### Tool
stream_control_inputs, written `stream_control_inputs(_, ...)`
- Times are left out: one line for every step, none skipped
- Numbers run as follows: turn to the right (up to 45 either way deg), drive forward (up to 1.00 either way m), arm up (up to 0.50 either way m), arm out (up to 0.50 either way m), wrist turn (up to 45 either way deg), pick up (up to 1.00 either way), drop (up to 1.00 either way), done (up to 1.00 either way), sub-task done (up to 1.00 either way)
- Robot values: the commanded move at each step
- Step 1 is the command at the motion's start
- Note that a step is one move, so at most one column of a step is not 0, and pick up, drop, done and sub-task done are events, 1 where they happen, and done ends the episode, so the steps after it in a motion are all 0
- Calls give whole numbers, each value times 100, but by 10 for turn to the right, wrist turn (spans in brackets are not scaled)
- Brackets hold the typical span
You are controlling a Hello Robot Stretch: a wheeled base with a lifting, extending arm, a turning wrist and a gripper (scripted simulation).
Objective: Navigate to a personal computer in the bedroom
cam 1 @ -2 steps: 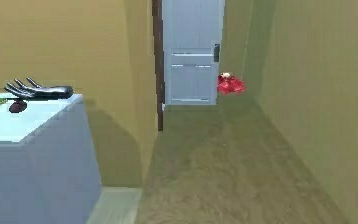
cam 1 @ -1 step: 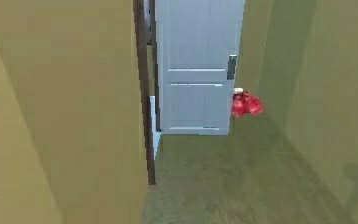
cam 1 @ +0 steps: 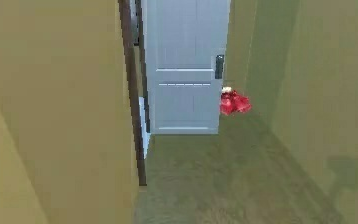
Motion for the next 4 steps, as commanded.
stream_control_inputs(0,100,0,0,0,0,0,0,0)
stream_control_inputs(0,65,0,0,0,0,0,0,0)
stream_control_inputs(-240,0,0,0,0,0,0,0,0)
stream_control_inputs(0,25,0,0,0,0,0,0,0)
